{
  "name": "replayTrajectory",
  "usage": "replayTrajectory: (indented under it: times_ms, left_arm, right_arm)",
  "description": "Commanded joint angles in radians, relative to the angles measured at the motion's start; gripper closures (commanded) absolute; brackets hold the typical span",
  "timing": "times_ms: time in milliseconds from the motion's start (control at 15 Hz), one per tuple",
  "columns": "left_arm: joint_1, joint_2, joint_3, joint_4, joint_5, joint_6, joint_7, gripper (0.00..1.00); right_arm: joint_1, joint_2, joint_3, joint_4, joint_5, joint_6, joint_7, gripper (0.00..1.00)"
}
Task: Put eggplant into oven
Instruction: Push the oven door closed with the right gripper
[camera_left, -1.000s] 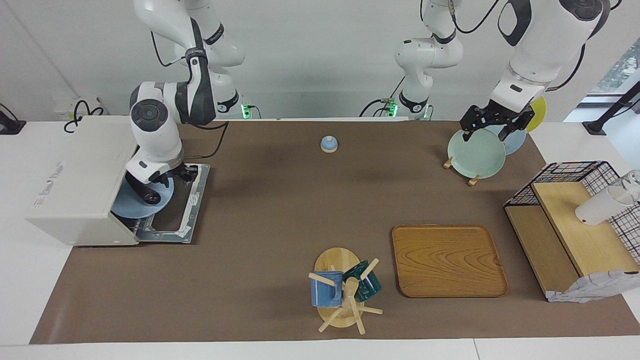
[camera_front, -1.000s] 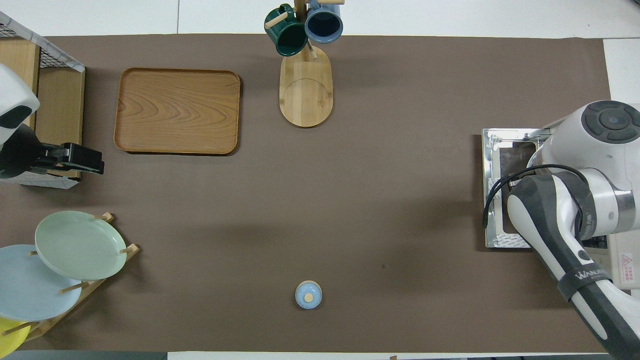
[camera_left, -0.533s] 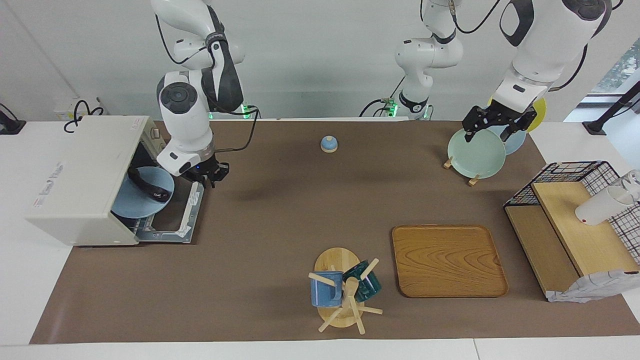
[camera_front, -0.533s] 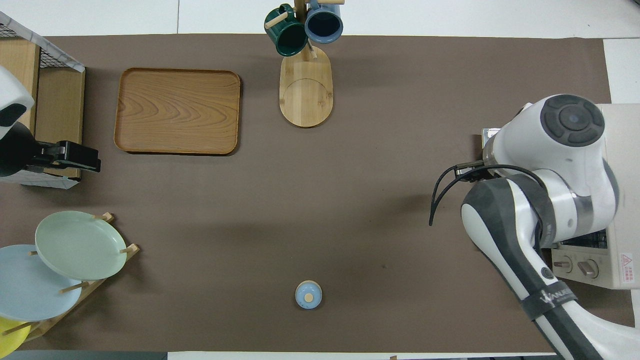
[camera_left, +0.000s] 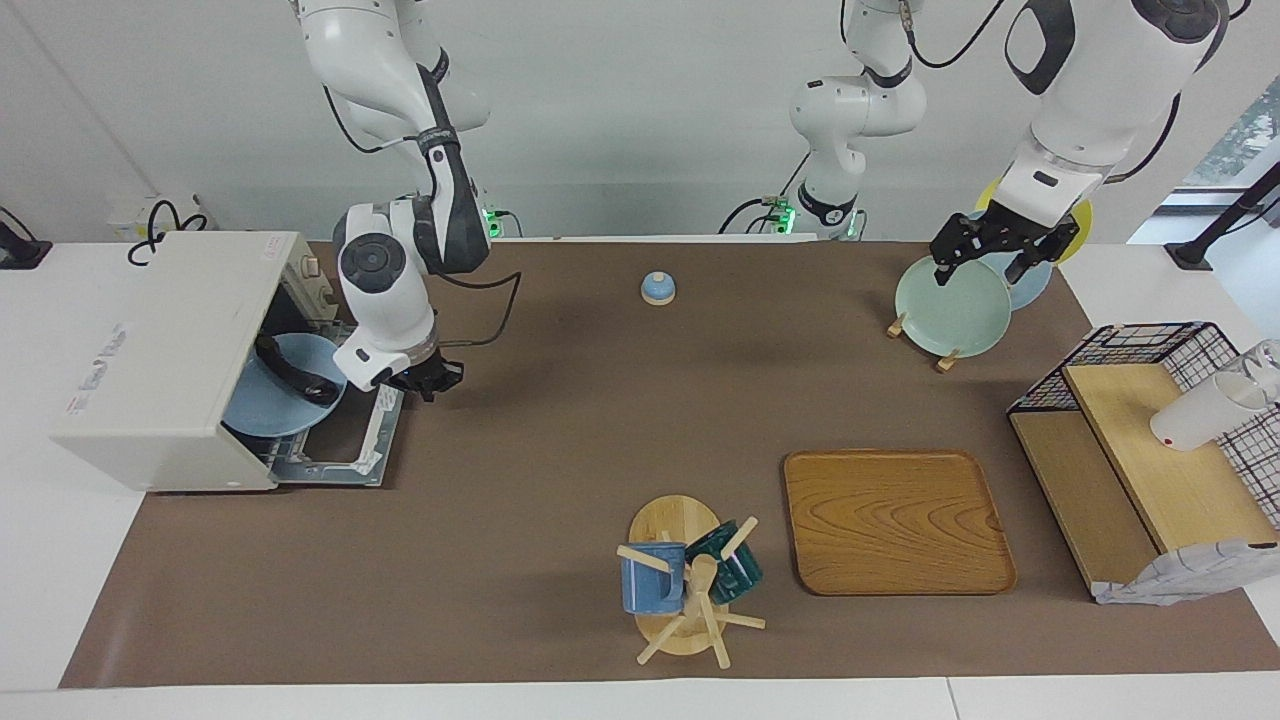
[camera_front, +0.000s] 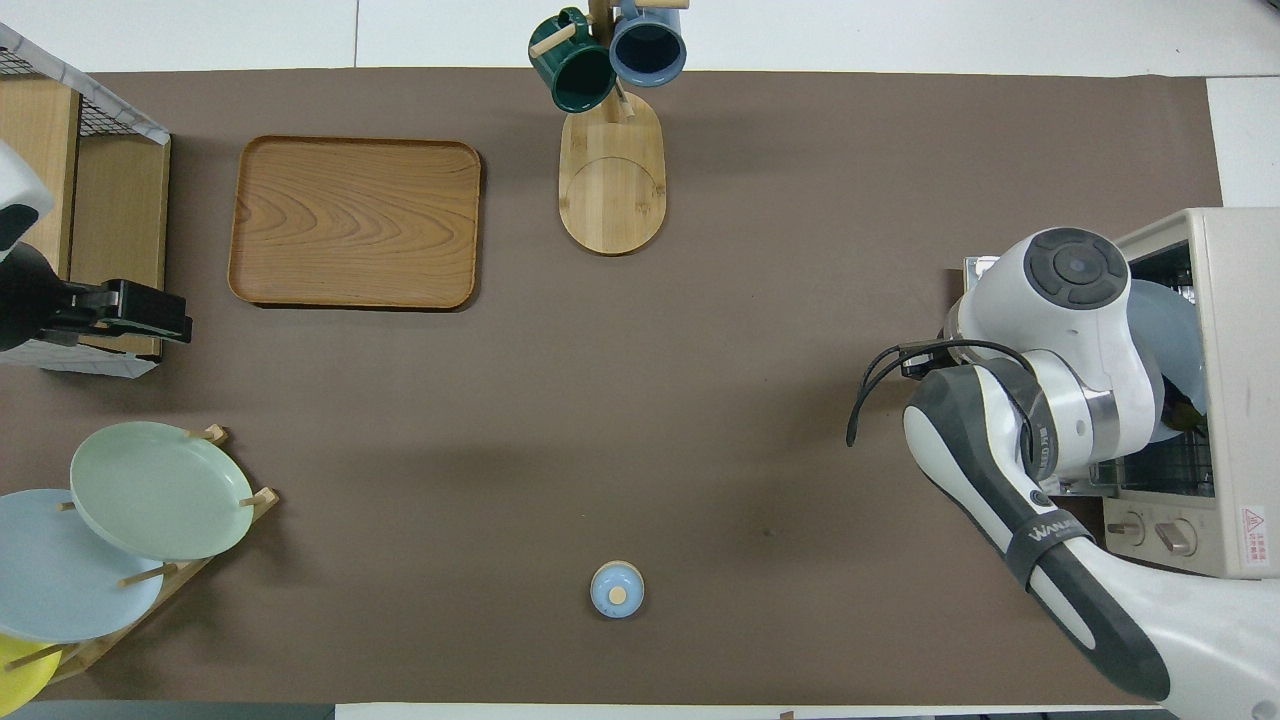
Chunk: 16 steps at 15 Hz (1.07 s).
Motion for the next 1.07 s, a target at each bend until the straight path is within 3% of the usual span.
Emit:
replayTrajectory:
  times_ms: [0, 400, 533, 667, 867, 1000]
  left_arm:
    - [0.004, -0.008, 0.001, -0.004, 0.021, 0.000, 0.008, 0.00]
    - [0.004, -0.010, 0.001, -0.004, 0.021, 0.000, 0.008, 0.00]
    - [0.006, -0.010, 0.001, -0.004, 0.021, 0.000, 0.008, 0.00]
    - [0.006, -0.010, 0.001, -0.004, 0.021, 0.000, 0.008, 0.00]
    - [0.006, -0.010, 0.001, -0.004, 0.021, 0.000, 0.008, 0.00]
    - [0.006, -0.010, 0.001, -0.004, 0.021, 0.000, 0.008, 0.00]
  right_arm:
    - [-0.047, -0.015, 0.008, -0.045, -0.037, 0.060, 0.009, 1.00]
    - [-0.049, -0.020, 0.007, -0.064, -0.045, 0.070, 0.007, 1.00]
    - [-0.041, -0.018, 0.007, -0.052, -0.129, 0.051, -0.010, 1.00]
    - [-0.037, -0.023, 0.011, -0.011, -0.232, -0.020, -0.013, 1.00]
    - [-0.057, -0.030, 0.008, 0.127, -0.228, -0.179, -0.120, 1.00]
    - [-0.096, -0.061, 0.008, 0.151, -0.224, -0.224, -0.184, 1.00]
